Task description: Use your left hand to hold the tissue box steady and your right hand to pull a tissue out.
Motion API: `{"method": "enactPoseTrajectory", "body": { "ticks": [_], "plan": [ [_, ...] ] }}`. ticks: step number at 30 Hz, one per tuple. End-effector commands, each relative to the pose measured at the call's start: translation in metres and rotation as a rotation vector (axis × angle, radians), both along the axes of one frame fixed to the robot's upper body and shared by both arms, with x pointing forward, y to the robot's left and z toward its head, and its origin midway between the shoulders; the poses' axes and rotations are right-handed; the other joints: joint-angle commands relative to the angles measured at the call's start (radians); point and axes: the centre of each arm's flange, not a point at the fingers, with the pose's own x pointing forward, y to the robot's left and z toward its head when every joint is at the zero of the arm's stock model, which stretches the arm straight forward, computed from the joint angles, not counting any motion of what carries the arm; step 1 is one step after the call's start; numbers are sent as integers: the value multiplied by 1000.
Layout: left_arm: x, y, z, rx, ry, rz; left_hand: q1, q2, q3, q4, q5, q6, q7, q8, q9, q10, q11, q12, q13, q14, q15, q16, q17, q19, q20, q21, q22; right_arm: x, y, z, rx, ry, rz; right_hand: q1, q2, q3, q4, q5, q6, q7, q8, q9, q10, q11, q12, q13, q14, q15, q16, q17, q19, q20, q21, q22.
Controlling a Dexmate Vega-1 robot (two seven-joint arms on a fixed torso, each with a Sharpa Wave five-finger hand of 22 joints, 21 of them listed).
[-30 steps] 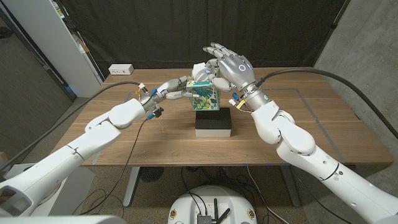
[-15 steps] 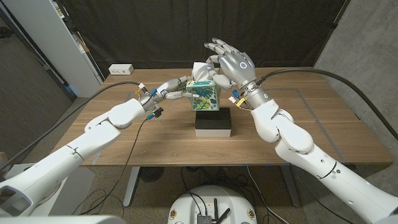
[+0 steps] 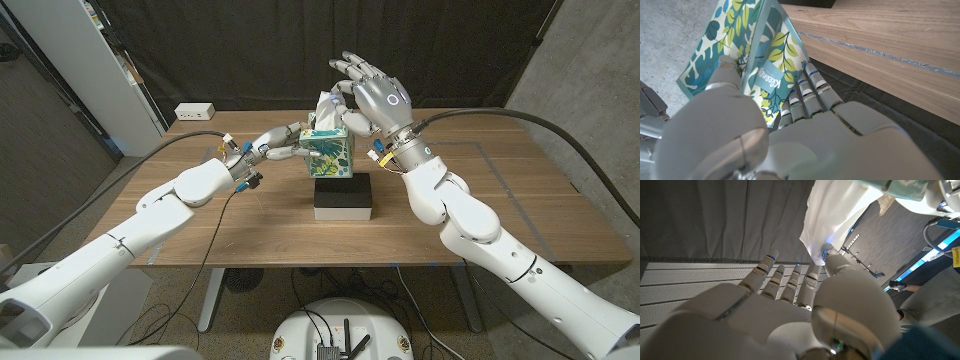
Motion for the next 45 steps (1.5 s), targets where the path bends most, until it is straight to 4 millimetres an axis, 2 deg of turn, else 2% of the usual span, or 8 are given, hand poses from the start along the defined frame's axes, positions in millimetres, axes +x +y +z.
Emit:
{"method": "enactPoseTrajectory", "body": {
  "ticks": [1, 16, 37, 38, 39, 45],
  "plan": [
    [1, -1, -1, 0, 3, 2, -4, 3, 12, -2, 8, -6, 0, 9, 2, 2, -2, -1, 3, 0, -116, -4, 3, -3, -4, -2, 2, -2, 1, 8, 17, -41, 17, 9, 8, -7, 0, 3, -8, 0, 8, 8, 12, 1, 2, 1, 0, -140, 8, 3, 4, -62, -3, 3],
    [-1, 2, -1, 1, 6, 6, -10, 1, 20, -3, 7, -8, 0, 13, 0, 1, -2, -3, 5, -2, -116, -3, 3, -4, -4, -2, 2, 1, 0, 18, 55, -84, 41, 17, 14, -23, 1, 6, -14, -1, 22, 23, 19, -1, 2, 3, 0, -141, 9, 4, 5, -64, -4, 4],
    [7, 3, 4, 21, 12, -16, -18, 3, 28, -1, 7, -10, 2, 17, 0, 4, 3, -4, 7, -2, -114, -3, 3, -5, -1, -2, 2, 1, -5, 35, 135, -104, 60, 25, 16, -37, 0, 6, -18, -2, 27, 22, 19, -1, 0, 3, -1, -141, 9, 5, 5, -67, -4, 3],
    [6, 3, 4, 22, 11, -16, -17, -7, 25, -5, 6, -3, -5, 20, -1, 9, -6, -2, 8, 3, -120, -2, 2, -1, -8, 0, 2, 1, -6, 36, 140, -108, 60, 25, 16, -38, 0, 6, -18, -2, 27, 22, 19, -1, 0, 4, -1, -141, 9, 5, 5, -68, -4, 3],
    [7, 3, 4, 23, 10, -16, -18, 2, 29, -2, 7, -10, 2, 18, -2, 5, 3, -4, 8, -2, -113, -3, 4, -5, -2, -2, 2, 0, -6, 37, 145, -109, 60, 25, 16, -39, 0, 6, -19, -2, 27, 22, 20, 0, 0, 4, -1, -141, 9, 5, 5, -68, -5, 3],
    [7, 3, 5, 24, 9, -21, -21, 4, 31, -1, 7, -11, 4, 19, -2, 3, 1, -5, 8, -3, -114, -2, 4, -5, -1, -2, 2, 0, -9, 40, 167, -120, 73, 27, 17, -43, 0, 6, -19, -2, 28, 22, 20, -1, 0, 4, 0, -141, 10, 6, 6, -68, -4, 3]
  ]
}}
